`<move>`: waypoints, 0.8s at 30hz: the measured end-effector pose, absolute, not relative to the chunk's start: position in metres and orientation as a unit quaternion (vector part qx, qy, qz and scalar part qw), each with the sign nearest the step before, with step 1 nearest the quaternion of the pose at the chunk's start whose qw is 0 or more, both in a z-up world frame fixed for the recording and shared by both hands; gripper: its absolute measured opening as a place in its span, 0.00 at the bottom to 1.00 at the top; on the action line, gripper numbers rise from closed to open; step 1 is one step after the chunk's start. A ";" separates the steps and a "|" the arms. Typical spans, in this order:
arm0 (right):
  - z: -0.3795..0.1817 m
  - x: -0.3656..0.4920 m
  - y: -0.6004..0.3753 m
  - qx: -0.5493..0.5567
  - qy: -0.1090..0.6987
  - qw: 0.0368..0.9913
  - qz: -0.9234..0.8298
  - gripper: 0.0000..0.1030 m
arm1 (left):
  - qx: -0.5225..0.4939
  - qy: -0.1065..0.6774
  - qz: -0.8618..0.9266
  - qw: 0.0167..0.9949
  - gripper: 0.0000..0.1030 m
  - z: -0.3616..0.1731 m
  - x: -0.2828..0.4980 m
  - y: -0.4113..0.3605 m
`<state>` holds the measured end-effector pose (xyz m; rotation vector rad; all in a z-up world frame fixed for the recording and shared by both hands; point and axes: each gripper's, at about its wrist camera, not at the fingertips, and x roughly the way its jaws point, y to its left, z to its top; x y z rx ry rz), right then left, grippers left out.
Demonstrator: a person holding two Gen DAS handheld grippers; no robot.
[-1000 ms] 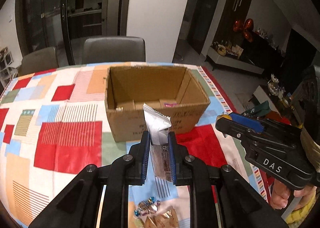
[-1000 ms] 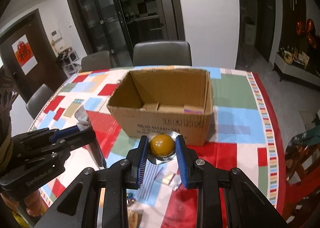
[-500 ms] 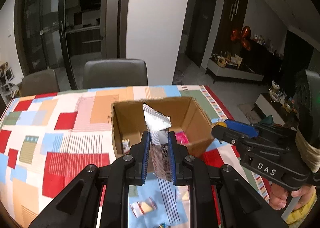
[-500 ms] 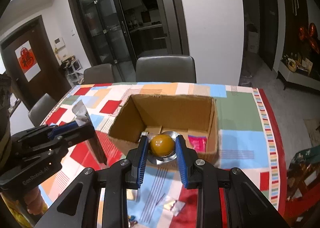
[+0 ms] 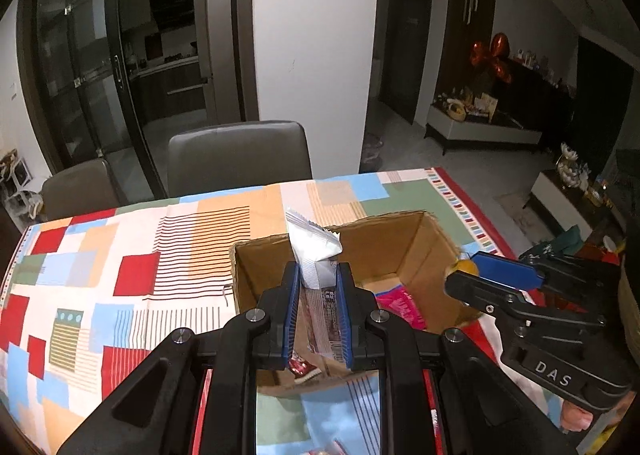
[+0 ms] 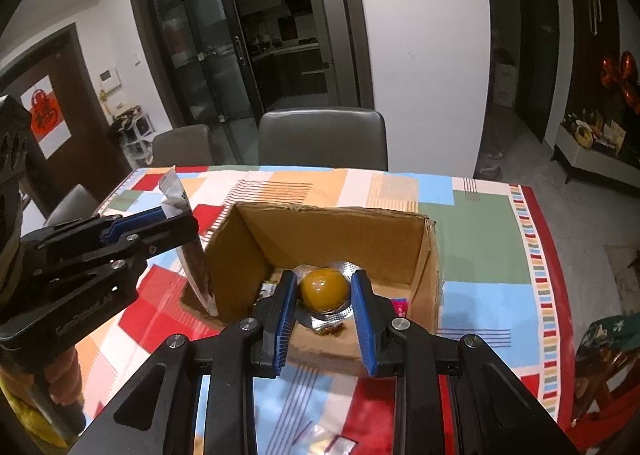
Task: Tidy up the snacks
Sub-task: 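Open the left tool and the right tool to drop both snacks into the box, then move both tools back down toward the remaining snacks on the table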
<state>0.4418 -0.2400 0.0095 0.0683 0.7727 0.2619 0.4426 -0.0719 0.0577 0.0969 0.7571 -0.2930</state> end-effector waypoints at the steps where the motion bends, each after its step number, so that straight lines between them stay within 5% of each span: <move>1: 0.007 0.445 -0.241 0.035 0.379 0.916 0.125 0.28 | 0.050 0.374 -0.145 0.915 0.22 0.054 0.447 -0.074; 4: 0.002 0.451 -0.244 0.038 0.385 0.916 0.108 0.31 | 0.051 0.377 -0.135 0.915 0.40 0.048 0.451 -0.073; 6: 0.000 0.454 -0.245 0.035 0.387 0.917 0.094 0.43 | 0.055 0.373 -0.127 0.917 0.44 0.045 0.448 -0.071; 24: 0.000 0.403 -0.237 -0.004 0.415 0.901 0.126 0.43 | 0.054 0.382 -0.129 0.913 0.51 0.041 0.374 -0.050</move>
